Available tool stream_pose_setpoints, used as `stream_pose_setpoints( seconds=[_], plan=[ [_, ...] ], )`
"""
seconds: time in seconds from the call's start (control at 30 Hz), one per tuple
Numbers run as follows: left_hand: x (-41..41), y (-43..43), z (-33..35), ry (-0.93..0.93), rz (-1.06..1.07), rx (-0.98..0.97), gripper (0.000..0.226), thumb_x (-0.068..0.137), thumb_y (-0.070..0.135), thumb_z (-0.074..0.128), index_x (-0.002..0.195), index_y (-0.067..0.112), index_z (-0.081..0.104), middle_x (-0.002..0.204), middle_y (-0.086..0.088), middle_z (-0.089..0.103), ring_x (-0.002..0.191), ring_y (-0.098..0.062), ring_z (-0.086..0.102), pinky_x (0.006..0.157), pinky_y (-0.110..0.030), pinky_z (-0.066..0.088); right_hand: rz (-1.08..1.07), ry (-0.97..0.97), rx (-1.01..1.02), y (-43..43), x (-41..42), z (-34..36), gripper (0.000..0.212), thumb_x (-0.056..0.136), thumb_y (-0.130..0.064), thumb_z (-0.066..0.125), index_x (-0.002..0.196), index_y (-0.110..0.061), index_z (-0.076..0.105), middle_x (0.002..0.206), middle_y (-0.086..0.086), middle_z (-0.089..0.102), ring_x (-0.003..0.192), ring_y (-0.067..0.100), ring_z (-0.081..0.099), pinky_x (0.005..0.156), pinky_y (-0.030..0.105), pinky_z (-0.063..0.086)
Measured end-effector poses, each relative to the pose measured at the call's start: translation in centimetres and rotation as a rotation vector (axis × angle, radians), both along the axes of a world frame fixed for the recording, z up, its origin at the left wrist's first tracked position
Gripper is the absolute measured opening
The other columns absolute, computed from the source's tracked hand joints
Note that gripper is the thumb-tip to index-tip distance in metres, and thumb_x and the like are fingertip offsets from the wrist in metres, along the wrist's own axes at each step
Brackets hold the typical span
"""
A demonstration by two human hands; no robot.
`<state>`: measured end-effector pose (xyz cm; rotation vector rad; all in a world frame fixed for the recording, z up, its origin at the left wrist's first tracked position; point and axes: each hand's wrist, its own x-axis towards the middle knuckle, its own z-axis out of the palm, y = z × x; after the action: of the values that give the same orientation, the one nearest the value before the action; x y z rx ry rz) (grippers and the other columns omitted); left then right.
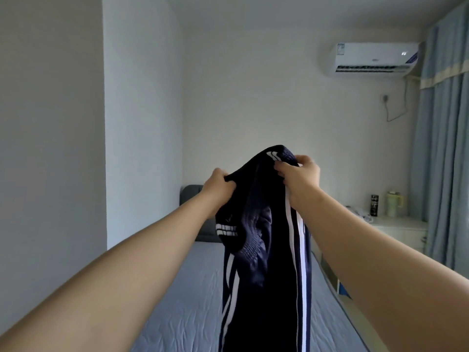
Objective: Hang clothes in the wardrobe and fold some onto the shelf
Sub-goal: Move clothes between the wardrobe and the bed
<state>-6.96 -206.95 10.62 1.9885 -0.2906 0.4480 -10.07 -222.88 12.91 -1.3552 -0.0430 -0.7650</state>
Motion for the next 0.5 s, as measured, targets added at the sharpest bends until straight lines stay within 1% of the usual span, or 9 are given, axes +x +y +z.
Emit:
stream_pose_setpoints(
  seconds=[0.07,0.13,0.17,0.23,0.3,0.33,0.37,0.43,0.5],
  plan=[
    [-0.4,0.3,0.6,-0.192,-0.016,0.137,0.023,0.087,0.02,0.053,0.101,0.02,0.036,0.086,0.003,0.052,0.079,-0.017,0.053,0.063,-0.027,0.042,-0.024,0.002,0.03,-0.3,0.2,0.4,0.015,0.08,-0.013,0.065,0.088,-0.016,0.051,0.074,0.001,0.061,0.061,0.014,0.055,0.049,0.022,0.041],
    [-0.6,0.9,0.5,-0.427,-0.022,0.35,0.034,0.085,0.025,0.06,0.108,0.022,0.035,0.098,0.008,0.05,0.084,-0.013,0.052,0.064,-0.024,0.039,-0.075,0.008,0.041,-0.9,0.4,1.0,0.014,0.082,-0.017,0.061,0.089,-0.013,0.05,0.065,-0.002,0.053,0.05,0.011,0.045,0.04,0.02,0.034],
    [-0.5,1.2,0.4,-0.512,-0.005,0.459,0.039,0.084,0.026,0.06,0.114,0.022,0.037,0.109,0.007,0.047,0.088,-0.013,0.051,0.066,-0.024,0.037,-0.098,0.011,0.039,-1.3,0.5,1.2,0.014,0.083,-0.017,0.06,0.09,-0.013,0.049,0.063,-0.002,0.051,0.049,0.011,0.042,0.039,0.019,0.032],
    [-0.3,1.9,0.4,-0.617,0.061,0.631,0.043,0.083,0.017,0.058,0.121,0.024,0.039,0.131,0.003,0.037,0.088,-0.017,0.053,0.065,-0.029,0.04,-0.121,0.014,0.042,-1.9,0.7,1.3,0.015,0.084,-0.018,0.06,0.091,-0.012,0.049,0.067,-0.001,0.051,0.051,0.011,0.043,0.041,0.021,0.033],
    [-0.1,2.5,0.4,-0.711,0.097,0.783,0.043,0.08,0.006,0.053,0.116,0.027,0.045,0.138,0.004,0.029,0.086,-0.014,0.048,0.059,-0.029,0.039,-0.118,0.027,0.062,-1.9,0.9,1.1,0.016,0.085,-0.018,0.06,0.095,-0.011,0.049,0.076,0.002,0.053,0.056,0.013,0.045,0.047,0.024,0.036],
    [0.1,2.8,0.3,-0.698,0.105,0.906,0.041,0.079,0.004,0.051,0.111,0.029,0.05,0.136,0.006,0.03,0.09,-0.012,0.044,0.057,-0.027,0.035,-0.118,0.037,0.064,-1.8,1.0,1.0,0.017,0.085,-0.019,0.06,0.096,-0.01,0.05,0.079,0.004,0.053,0.058,0.014,0.046,0.048,0.024,0.036],
    [0.4,3.1,0.1,-0.626,0.116,1.053,0.036,0.079,0.004,0.049,0.104,0.03,0.054,0.13,0.006,0.036,0.095,-0.013,0.043,0.056,-0.025,0.031,-0.116,0.044,0.061,-1.8,1.1,0.9,0.018,0.086,-0.019,0.06,0.098,-0.009,0.051,0.082,0.005,0.054,0.06,0.015,0.047,0.049,0.024,0.037],
    [0.7,3.8,-0.7,-0.358,0.138,1.26,0.026,0.084,0.008,0.043,0.094,0.024,0.061,0.109,-0.002,0.05,0.098,-0.018,0.046,0.053,-0.026,0.028,-0.112,0.053,0.055,-1.9,1.3,0.8,0.023,0.086,-0.019,0.06,0.104,-0.007,0.054,0.085,0.006,0.055,0.065,0.018,0.05,0.051,0.025,0.04],
    [0.9,4.5,-1.4,-0.113,0.115,1.213,0.026,0.092,0.025,0.036,0.083,0.018,0.06,0.099,-0.006,0.056,0.084,-0.017,0.048,0.055,-0.027,0.029,-0.114,0.068,0.04,-2.1,1.5,0.6,0.024,0.085,-0.018,0.061,0.105,-0.006,0.055,0.082,0.006,0.056,0.065,0.018,0.051,0.052,0.025,0.041]
  ],
)
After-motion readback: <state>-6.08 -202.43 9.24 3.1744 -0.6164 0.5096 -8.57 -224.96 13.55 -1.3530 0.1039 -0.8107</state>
